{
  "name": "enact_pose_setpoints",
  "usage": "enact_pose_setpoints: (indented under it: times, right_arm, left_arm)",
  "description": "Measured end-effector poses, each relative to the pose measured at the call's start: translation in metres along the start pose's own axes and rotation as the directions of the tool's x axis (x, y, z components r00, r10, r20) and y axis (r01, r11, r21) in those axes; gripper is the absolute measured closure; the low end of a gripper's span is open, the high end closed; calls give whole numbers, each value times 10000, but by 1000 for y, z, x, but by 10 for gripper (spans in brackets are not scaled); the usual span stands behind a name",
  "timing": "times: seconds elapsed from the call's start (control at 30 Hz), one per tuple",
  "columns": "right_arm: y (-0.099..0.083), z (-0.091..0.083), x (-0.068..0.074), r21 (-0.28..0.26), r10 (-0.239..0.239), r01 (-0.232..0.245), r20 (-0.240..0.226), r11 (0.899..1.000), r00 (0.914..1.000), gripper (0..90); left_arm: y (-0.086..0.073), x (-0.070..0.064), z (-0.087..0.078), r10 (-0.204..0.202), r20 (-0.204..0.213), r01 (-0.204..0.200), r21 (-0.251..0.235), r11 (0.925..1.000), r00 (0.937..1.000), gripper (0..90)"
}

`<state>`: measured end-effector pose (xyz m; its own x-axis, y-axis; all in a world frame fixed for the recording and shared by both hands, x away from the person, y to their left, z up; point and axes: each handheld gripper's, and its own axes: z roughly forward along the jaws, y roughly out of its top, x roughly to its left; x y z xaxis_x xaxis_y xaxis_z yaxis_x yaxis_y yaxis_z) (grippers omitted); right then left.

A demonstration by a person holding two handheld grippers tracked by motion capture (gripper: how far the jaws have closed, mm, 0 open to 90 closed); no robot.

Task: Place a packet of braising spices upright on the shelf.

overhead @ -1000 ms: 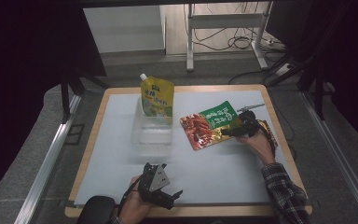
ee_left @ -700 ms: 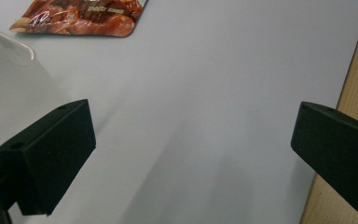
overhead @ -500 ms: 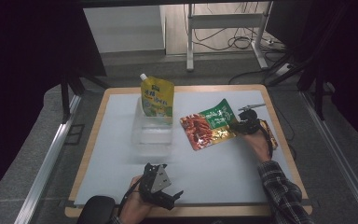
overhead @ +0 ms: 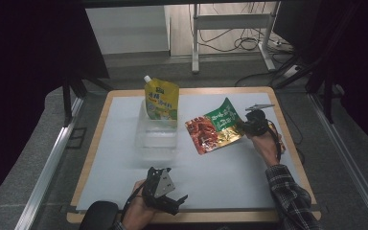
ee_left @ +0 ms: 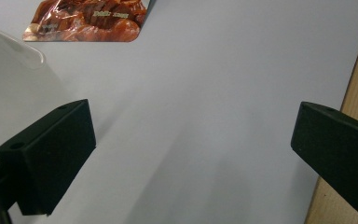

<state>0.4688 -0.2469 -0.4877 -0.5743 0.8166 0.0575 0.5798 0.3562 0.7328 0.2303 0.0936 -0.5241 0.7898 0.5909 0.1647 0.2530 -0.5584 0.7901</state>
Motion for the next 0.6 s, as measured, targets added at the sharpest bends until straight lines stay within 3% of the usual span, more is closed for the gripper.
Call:
enact_pose_setpoints:
  times: [0.33,0.6]
  right_arm:
    - [15,-20,12,-553,-309,301,-135,9980,9994,891]
    - [29,-38,21,-1140,-222,155,-583,9934,9981,891]
  left_arm:
    - [0,0,0,-7,-54,7,7,10000,10000,0]
    - [0,0,0,95,-41,-95,108,9999,9999,0]
